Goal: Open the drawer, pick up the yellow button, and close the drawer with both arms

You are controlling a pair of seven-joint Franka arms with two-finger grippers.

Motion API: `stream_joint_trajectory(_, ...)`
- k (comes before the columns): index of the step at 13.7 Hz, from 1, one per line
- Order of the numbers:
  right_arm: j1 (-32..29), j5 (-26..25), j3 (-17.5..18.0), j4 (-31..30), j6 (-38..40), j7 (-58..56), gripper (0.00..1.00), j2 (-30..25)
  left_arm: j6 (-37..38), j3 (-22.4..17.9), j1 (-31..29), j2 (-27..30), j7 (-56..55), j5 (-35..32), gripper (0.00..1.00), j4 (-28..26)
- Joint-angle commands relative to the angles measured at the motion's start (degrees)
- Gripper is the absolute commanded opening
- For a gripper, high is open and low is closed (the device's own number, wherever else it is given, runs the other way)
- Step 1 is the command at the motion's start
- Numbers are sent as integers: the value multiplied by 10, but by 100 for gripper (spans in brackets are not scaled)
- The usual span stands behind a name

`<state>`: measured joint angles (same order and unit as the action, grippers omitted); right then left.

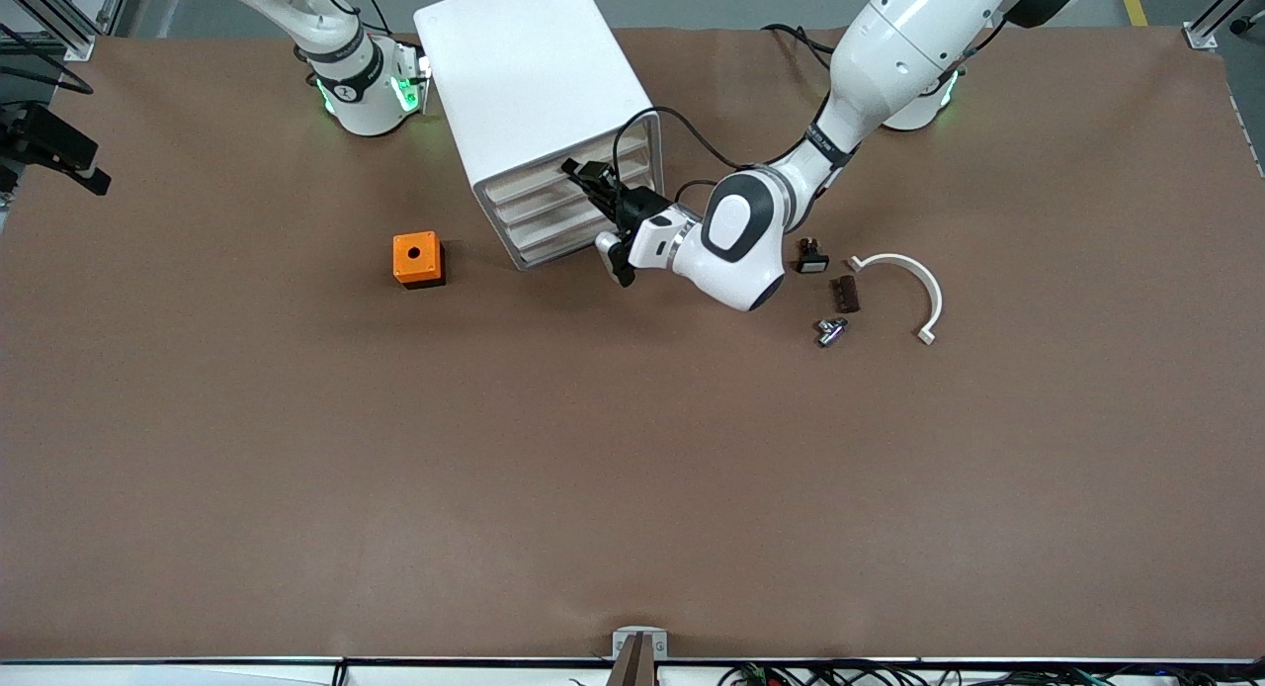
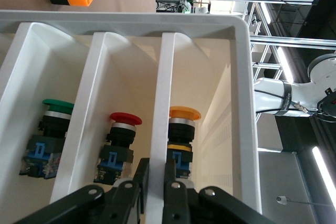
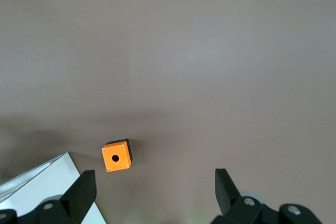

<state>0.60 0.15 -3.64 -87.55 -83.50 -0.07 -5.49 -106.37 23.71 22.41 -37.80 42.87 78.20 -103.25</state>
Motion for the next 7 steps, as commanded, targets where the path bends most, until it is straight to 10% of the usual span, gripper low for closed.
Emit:
stream_joint_trajectory(1,-11,9,5,13,6,-2,100,5,-5,1,0,-5,0,16,5,8)
stream_joint_trajectory(7,-12,4,4,14,6,-1,100,5,-4,-9,-19,-33,-6,14,5,50)
